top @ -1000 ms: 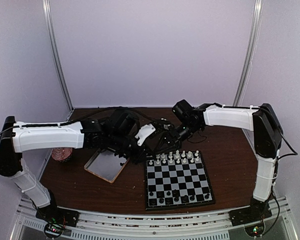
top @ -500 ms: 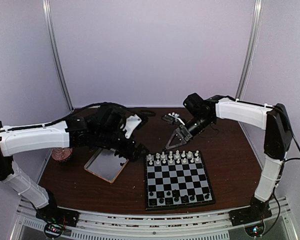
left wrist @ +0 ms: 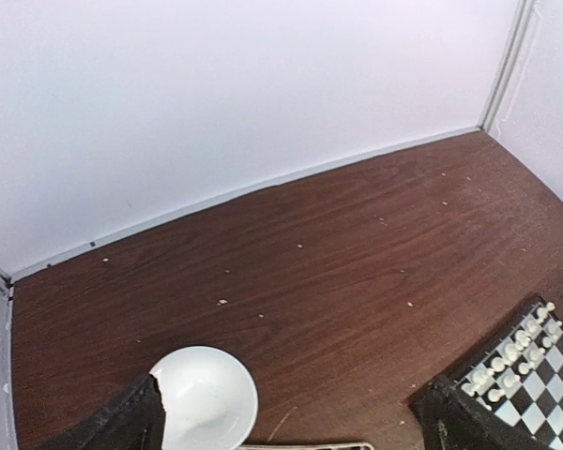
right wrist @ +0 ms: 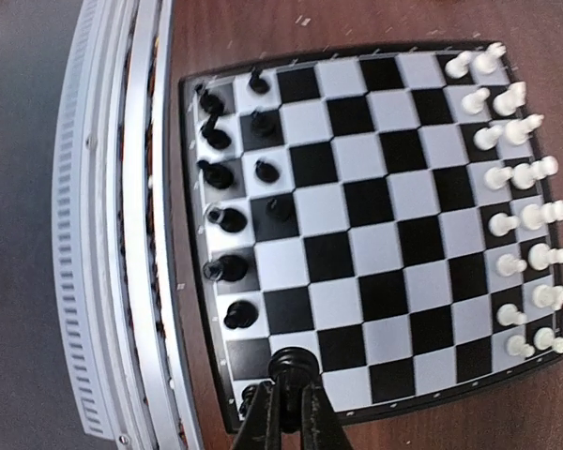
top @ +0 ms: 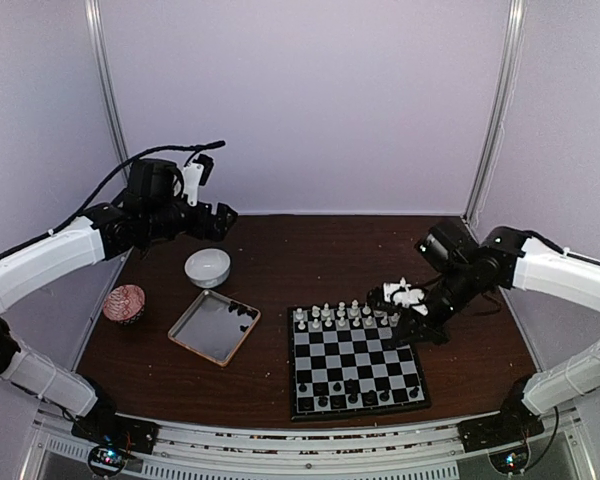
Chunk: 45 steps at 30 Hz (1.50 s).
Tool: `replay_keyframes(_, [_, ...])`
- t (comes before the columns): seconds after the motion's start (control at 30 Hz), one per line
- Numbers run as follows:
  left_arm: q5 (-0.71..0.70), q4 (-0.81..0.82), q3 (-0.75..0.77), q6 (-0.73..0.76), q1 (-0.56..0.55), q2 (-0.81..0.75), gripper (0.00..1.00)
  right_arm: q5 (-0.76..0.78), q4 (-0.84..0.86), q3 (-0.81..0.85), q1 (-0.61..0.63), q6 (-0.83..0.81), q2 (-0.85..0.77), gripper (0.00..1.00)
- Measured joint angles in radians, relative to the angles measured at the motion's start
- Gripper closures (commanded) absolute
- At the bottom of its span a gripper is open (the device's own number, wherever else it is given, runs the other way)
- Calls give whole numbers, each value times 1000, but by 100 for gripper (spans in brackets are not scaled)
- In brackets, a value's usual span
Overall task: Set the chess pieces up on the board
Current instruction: Place the knight at b8.
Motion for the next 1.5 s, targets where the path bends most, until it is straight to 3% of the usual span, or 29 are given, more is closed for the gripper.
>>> replay_keyframes(0.23, [26, 59, -80, -13, 150, 0, 4, 195, 5, -194, 187, -54, -76, 99])
replay_keyframes(0.47, [76, 73, -99, -16, 153, -5, 5, 279, 67, -255, 264, -59, -51, 99])
replay_keyframes(1.5, [50, 55, -98, -20, 153, 3, 5, 290, 111, -258, 303, -51, 70, 98])
